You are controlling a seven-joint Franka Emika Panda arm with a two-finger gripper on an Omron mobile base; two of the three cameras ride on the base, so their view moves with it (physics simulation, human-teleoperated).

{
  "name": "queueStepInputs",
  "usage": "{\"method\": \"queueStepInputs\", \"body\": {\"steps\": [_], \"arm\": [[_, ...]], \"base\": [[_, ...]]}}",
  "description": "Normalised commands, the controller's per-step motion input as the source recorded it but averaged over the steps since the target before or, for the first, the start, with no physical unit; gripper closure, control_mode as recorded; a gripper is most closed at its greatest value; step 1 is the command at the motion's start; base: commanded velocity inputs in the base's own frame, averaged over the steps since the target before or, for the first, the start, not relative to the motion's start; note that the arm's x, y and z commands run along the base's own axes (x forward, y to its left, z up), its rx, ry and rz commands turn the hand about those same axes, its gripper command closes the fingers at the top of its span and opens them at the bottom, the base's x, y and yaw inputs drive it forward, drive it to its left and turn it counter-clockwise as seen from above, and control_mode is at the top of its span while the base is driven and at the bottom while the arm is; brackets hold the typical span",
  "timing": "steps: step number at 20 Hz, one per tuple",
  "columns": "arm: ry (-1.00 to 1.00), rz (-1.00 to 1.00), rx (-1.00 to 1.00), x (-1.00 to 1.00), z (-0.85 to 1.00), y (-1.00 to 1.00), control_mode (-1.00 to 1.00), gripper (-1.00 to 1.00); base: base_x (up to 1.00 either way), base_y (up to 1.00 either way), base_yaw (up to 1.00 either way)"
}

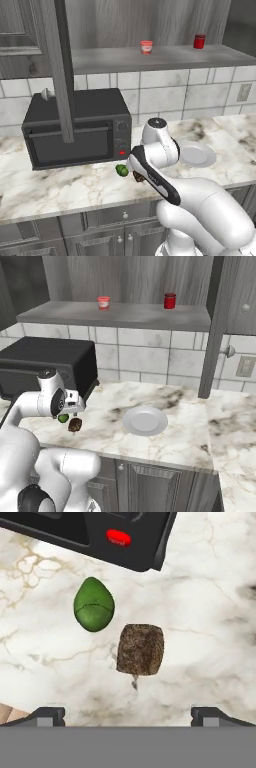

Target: Pick the avocado and bread from the counter and place them on the plate. Then pick the jam from the cabinet and place it next to the plate. Lastly close the cabinet door.

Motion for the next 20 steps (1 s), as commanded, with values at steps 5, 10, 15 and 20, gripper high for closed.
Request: {"method": "queueStepInputs", "body": {"steps": [5,10,15,20], "arm": [[0.0,0.18,0.0,0.16,-0.2,-0.01,-1.0,-1.0],[0.0,0.15,0.0,0.23,-0.2,0.0,-1.0,-1.0],[0.02,0.08,0.0,0.26,-0.2,0.0,-1.0,-1.0],[0.03,0.05,0.0,0.24,-0.2,0.01,-1.0,-1.0]], "base": [[0.0,0.0,0.0],[0.0,0.0,0.0],[0.0,0.0,0.0],[0.0,0.0,0.0]]}}
